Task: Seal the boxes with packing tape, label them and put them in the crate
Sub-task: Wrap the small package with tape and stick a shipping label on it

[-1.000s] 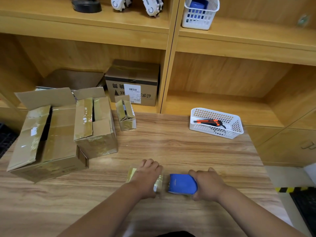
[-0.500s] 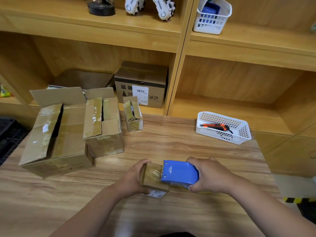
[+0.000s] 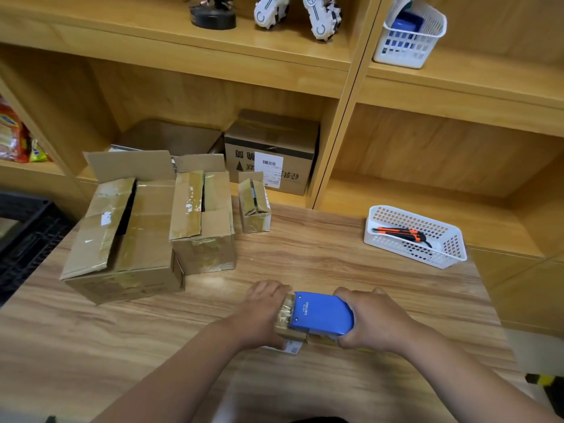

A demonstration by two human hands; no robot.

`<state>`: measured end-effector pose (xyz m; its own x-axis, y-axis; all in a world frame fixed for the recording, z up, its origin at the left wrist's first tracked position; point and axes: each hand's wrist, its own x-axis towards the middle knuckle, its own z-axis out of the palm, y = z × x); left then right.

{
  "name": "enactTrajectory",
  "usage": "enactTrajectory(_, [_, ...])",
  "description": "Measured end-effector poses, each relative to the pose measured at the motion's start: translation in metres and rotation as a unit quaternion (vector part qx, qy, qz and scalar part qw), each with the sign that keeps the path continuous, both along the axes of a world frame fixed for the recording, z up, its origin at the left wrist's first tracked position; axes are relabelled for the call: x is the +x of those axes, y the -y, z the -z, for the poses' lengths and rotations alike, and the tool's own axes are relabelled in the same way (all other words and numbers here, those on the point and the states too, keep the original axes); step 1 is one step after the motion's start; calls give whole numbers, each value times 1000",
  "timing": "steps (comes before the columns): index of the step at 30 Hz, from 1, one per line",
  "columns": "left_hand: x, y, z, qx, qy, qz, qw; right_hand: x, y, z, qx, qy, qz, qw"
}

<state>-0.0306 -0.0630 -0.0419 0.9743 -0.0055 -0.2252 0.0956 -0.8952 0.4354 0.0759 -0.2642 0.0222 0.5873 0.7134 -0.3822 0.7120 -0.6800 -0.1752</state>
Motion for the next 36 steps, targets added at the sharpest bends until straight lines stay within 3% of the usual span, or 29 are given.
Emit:
enactTrajectory(10, [1,-4,4,-15,3,2,1000,7,2,-32,53,-145,71,985])
enactTrajectory(25, [2,-5,10,-48,8,0,999,11,45,-17,49,-90,38,994])
enactTrajectory(36, [3,-4,8,-49,-4,3,999,17,85,-5,-30,-27,21,999])
